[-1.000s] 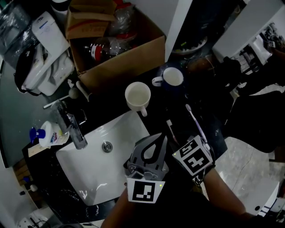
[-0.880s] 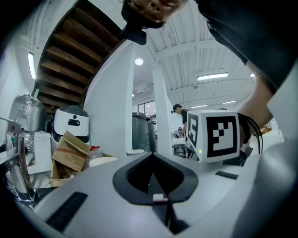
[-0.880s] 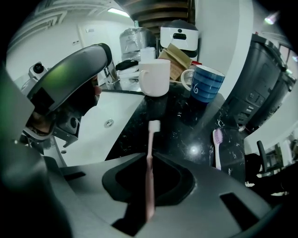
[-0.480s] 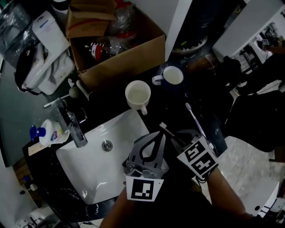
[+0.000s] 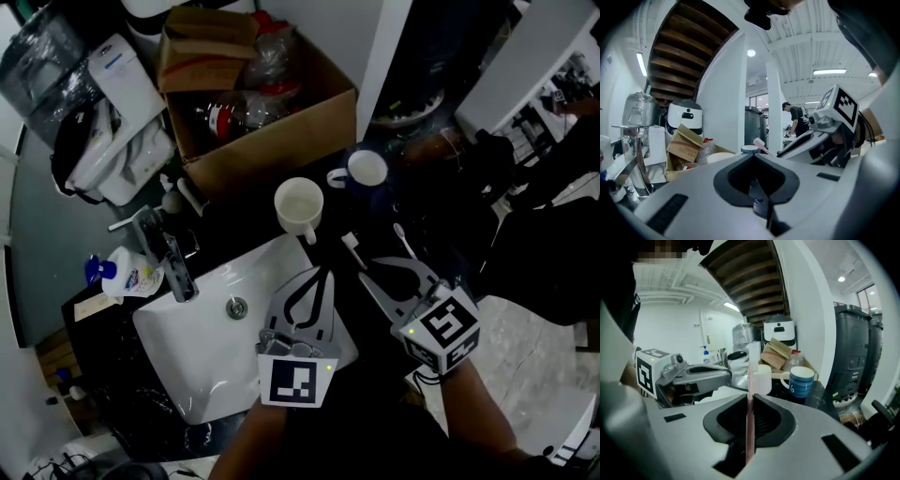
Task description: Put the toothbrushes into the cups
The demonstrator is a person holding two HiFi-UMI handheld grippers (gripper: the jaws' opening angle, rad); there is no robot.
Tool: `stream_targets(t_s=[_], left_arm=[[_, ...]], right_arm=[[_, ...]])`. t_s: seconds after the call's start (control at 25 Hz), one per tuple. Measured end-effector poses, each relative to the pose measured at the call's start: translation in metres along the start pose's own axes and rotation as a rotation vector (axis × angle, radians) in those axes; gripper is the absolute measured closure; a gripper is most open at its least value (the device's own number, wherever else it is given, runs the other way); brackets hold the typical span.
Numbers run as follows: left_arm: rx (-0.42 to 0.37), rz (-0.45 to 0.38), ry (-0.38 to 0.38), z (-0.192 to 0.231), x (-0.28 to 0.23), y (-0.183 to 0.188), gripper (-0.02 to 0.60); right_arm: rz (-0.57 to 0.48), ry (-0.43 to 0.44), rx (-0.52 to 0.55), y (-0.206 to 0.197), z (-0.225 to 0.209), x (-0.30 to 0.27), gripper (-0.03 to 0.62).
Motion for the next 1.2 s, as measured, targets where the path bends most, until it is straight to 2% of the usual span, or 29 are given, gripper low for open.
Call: stream_targets(t_s=[0.2, 0.52, 0.88, 1.08, 1.2], left_arm=[[-0.034, -0.021, 0.031, 0.007, 0.004, 0.020, 0.572], [-0.085, -0.053, 0.084, 0.015, 0.012, 0.049, 0.572], [-0.082, -0.093, 0.125, 0.016, 0.024, 0.072, 0.572], [-0.088, -0.110, 0.121, 0.012, 0.027, 0.081, 0.572], [-0.099, -0.113, 0.108, 0.005, 0.027, 0.086, 0.572]], right_arm=[[-0.183, 0.006, 0.077, 0.023, 0.009, 0.012, 0.534], [-0.346, 0.037, 0.126, 0.045, 0.021, 0.020, 0.534], [-0.669, 0.163, 0.029, 0.072, 0.018, 0.040, 0.534], [-0.795, 0.206, 0.041, 0.097, 0.029, 0.047, 0.534], [-0.805, 0.204, 0.066, 0.102, 0.029, 0.049, 0.534]])
Point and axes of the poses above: the fingertips, and each gripper's own axes: x backward along the fingers, z to its left, y out of its top, the point moved 10 cm from there along x, backward along the fingers, and after that the axes turned 7 degrees about y, right-handed, at the moved point
